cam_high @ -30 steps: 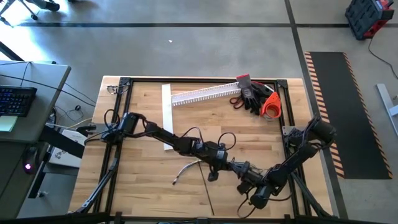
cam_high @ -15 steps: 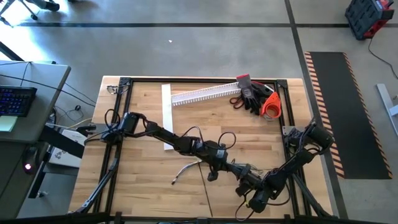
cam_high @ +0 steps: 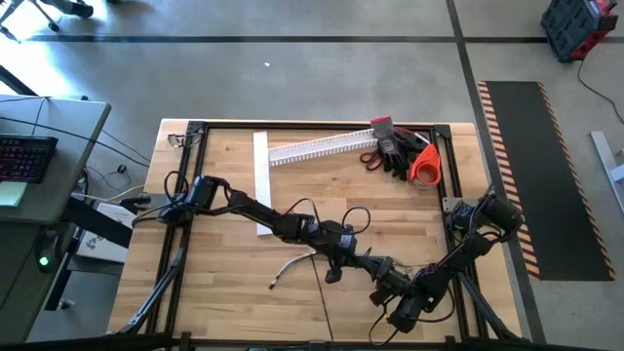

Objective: Ziptie cables
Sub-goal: Wrap the cable wires with the black zip tie

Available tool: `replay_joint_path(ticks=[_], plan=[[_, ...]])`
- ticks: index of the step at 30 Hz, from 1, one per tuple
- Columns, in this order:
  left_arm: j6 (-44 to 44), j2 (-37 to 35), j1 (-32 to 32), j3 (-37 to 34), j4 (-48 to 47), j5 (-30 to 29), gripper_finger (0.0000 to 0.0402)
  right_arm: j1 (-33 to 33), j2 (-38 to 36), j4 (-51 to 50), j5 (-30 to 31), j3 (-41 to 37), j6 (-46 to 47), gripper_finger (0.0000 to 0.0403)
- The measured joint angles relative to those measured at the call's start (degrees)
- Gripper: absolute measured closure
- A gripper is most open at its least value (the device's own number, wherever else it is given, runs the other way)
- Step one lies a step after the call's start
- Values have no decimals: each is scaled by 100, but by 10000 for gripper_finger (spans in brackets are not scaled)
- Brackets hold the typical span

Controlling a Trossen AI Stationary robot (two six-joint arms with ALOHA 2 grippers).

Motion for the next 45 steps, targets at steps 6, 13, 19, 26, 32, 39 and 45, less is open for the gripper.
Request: replay_joint_path(ticks=[6,13,19,26,32,39,45], plan=[[2,-2,-17,0,-66,-2,402,0,0,-163,-26,0,2,315],[4,-22,-33,4,-73,0,402,2,0,-213,332,0,20,316],[7,-22,-39,4,-90,17,402,-15,0,-573,344,-2,550,316],[16,-22,-44,4,-102,24,401,-28,0,-1450,-142,-2,1774,316],[20,-22,-44,4,-110,27,402,-125,0,-1659,-294,-2,2336,330],[17,-22,-44,4,-110,39,402,-166,0,-1661,-120,-2,2181,392],[0,-22,-46,4,-110,56,402,-166,0,-1629,-30,-2,1708,402]])
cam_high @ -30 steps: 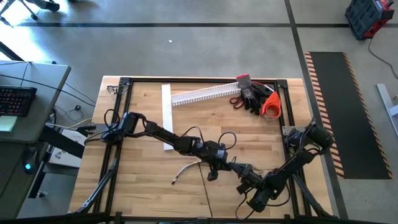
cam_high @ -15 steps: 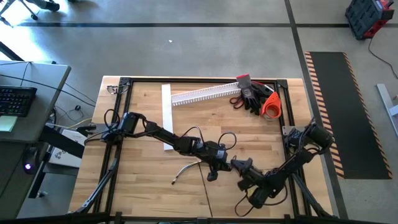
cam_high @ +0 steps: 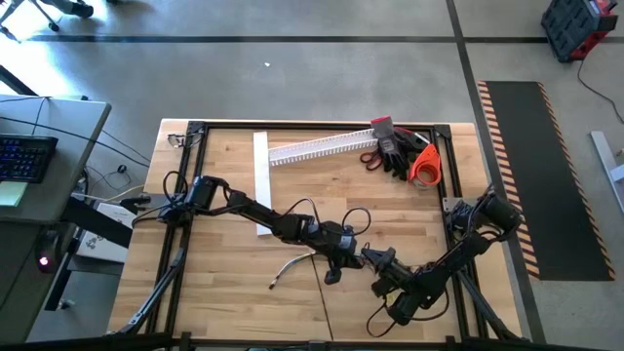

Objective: Ziptie cables
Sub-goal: Wrap the cable wires with the black zip tie

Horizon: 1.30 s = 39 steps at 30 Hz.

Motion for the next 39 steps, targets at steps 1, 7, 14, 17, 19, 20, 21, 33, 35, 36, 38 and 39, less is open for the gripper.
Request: replay_joint_path(ticks=[1,7,14,17,19,20,21,33,35,36,38,39], plan=[[-2,0,0,0,0,49,402,0,0,28,33,0,-113,402],[-98,0,9,0,-2,238,402,2,-2,388,180,-2,-830,403],[-302,4,60,0,-9,350,402,65,-2,1020,187,-2,-1763,403],[-352,7,85,0,-10,414,402,134,-2,1314,240,-2,-2071,403],[-365,7,92,0,-9,425,402,180,-2,1539,255,-2,-2199,403],[-365,7,92,0,-9,450,402,202,-2,1652,255,-2,-2276,403],[-368,7,101,0,-4,487,402,220,-2,1778,248,-2,-2362,403],[-404,-22,172,-4,208,744,402,344,-7,2349,183,-2,-2857,403],[-403,-24,189,-4,180,749,402,368,-7,2377,187,-2,-2934,403],[-402,-26,192,-4,159,739,402,376,-7,2377,181,-2,-2935,403],[-401,-27,190,-4,119,721,402,378,-7,2377,153,-2,-2689,403],[-402,-27,190,-4,118,716,402,378,-7,2377,157,-2,-2503,403]])
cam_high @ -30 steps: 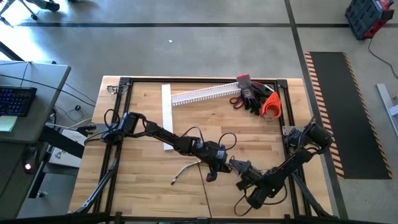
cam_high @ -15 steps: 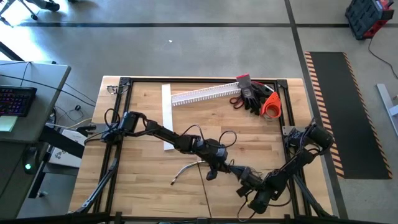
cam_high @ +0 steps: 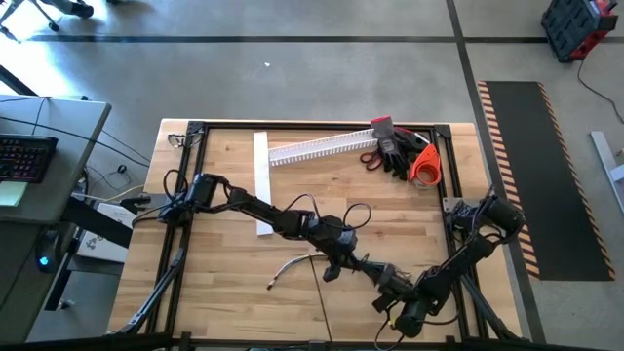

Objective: Ziptie cables
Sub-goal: Wrap the cable wires with the black zip tie

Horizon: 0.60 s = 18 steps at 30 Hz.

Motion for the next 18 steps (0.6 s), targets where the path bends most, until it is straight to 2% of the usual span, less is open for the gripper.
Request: replay_joint_path(ticks=[5,13,18], plan=[[4,-13,-2,0,-44,-10,402,2,0,52,-85,0,572,384],[0,-23,13,-4,-37,-107,401,4,-115,-14,-69,0,1008,276],[2,-32,13,-2,-48,-83,401,4,-202,-210,217,0,914,246]])
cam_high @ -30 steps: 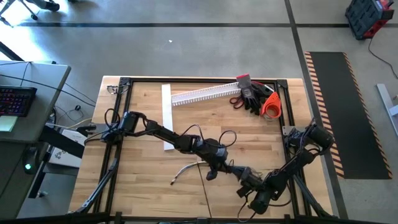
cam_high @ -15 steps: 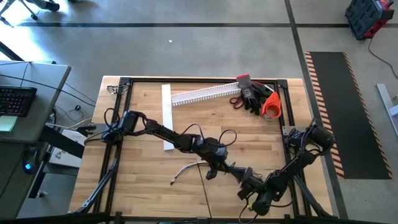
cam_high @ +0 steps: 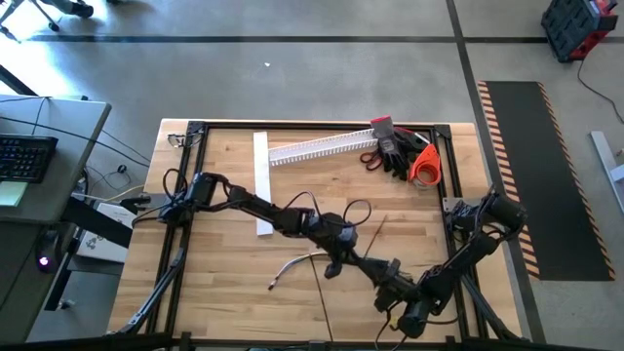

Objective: Ziptie cables
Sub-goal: Wrap the cable wires with the black zip tie

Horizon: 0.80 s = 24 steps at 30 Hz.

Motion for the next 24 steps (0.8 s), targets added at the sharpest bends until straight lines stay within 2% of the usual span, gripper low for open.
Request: replay_joint_path(ticks=[5,7,9,13,16,20,24], plan=[[2,0,-7,0,-86,21,401,11,-1,-45,72,0,52,246],[2,0,-9,0,-138,28,401,17,-3,113,474,0,391,247],[14,0,-10,0,-193,17,401,13,-160,92,939,-2,1044,247],[177,0,-86,0,-323,-152,401,-19,-915,-384,776,0,2807,247],[311,-20,-170,0,-483,-346,401,-172,-1728,-1724,-88,0,4646,247],[474,-64,-291,0,-603,-651,401,-581,-2698,-4267,-2054,2,7881,247],[605,-70,-354,0,-584,-725,401,-755,-3078,-6016,-3383,-124,10532,247]])
